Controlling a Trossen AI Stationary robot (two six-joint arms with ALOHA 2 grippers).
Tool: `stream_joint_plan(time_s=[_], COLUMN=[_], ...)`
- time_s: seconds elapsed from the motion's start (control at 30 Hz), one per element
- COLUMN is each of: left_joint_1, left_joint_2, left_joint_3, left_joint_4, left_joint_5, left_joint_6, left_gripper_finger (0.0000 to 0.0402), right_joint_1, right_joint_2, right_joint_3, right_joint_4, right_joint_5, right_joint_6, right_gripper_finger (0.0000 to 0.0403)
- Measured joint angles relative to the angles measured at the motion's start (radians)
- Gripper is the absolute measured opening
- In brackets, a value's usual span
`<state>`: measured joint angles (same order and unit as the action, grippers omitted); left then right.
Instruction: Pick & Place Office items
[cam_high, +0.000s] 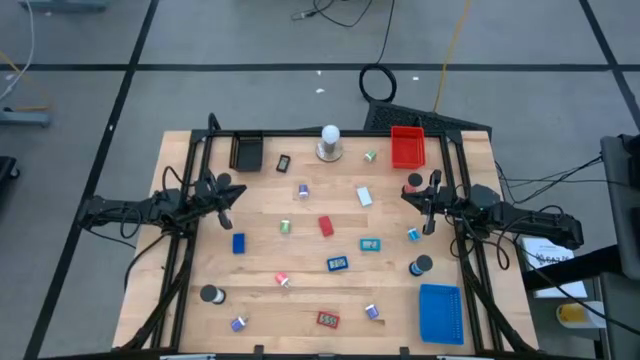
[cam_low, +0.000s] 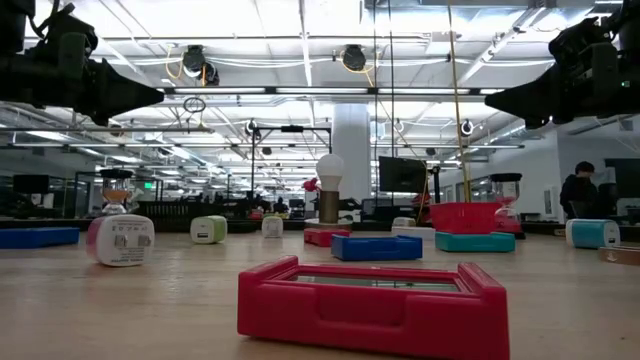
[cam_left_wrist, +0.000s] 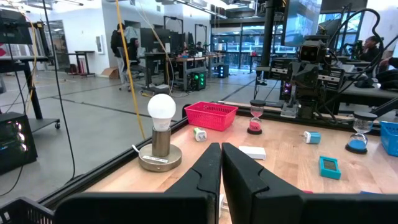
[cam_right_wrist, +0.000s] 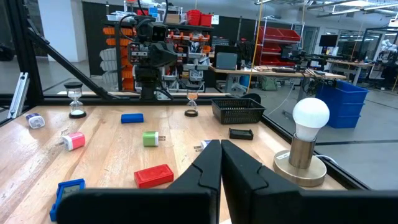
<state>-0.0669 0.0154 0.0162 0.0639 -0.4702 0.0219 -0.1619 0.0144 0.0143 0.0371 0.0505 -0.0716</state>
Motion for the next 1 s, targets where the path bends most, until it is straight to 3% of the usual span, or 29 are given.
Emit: stream_joint_plan(time_s=[1.0], left_joint_1=[0.000], left_joint_2=[0.000], left_joint_3=[0.000], left_joint_4=[0.000], left_joint_5=[0.000], left_joint_6=[0.000], left_gripper_finger=[0.0019], right_joint_1=[0.000], right_joint_2=[0.000], right_joint_3=[0.000], right_joint_4=[0.017], right_joint_5=[0.000], right_joint_6=[0.003], right_gripper_finger=[0.0004])
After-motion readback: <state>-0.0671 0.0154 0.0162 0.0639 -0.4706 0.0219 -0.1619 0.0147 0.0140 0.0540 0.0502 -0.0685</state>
